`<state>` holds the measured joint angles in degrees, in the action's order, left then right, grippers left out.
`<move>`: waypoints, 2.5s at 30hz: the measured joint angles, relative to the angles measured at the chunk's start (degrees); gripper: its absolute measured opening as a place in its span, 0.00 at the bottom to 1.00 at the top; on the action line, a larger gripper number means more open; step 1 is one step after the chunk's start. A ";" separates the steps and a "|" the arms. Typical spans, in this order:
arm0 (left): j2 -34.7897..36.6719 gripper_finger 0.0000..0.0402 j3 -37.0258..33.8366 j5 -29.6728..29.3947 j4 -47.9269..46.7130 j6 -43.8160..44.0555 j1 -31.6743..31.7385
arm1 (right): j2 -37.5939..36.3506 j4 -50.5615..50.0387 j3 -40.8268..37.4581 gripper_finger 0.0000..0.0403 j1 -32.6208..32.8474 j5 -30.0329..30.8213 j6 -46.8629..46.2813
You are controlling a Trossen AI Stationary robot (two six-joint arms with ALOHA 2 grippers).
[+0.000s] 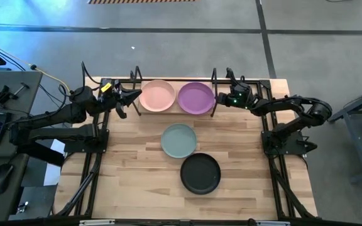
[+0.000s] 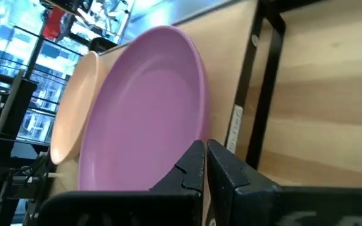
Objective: Place and stack plates onto a shelf
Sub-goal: Adjust the purple plate, then stack the light blue plate on top of the light orange plate on the shelf
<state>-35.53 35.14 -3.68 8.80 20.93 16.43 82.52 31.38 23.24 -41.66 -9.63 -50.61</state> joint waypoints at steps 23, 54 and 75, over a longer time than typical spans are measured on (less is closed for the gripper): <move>9.58 0.00 0.04 -2.00 -14.97 0.34 -0.31 | -45.63 -17.09 0.00 0.00 17.72 5.75 13.19; -0.18 0.00 -0.02 -17.16 -4.52 -3.23 -28.98 | -35.63 -17.35 14.21 0.00 43.81 20.45 35.85; -32.43 0.12 11.30 -12.30 -37.26 28.71 -29.20 | -35.63 -18.94 14.21 0.00 43.81 20.35 34.14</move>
<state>-67.96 46.44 -15.99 -28.46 49.63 -12.78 46.89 12.44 37.45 2.15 10.72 -16.48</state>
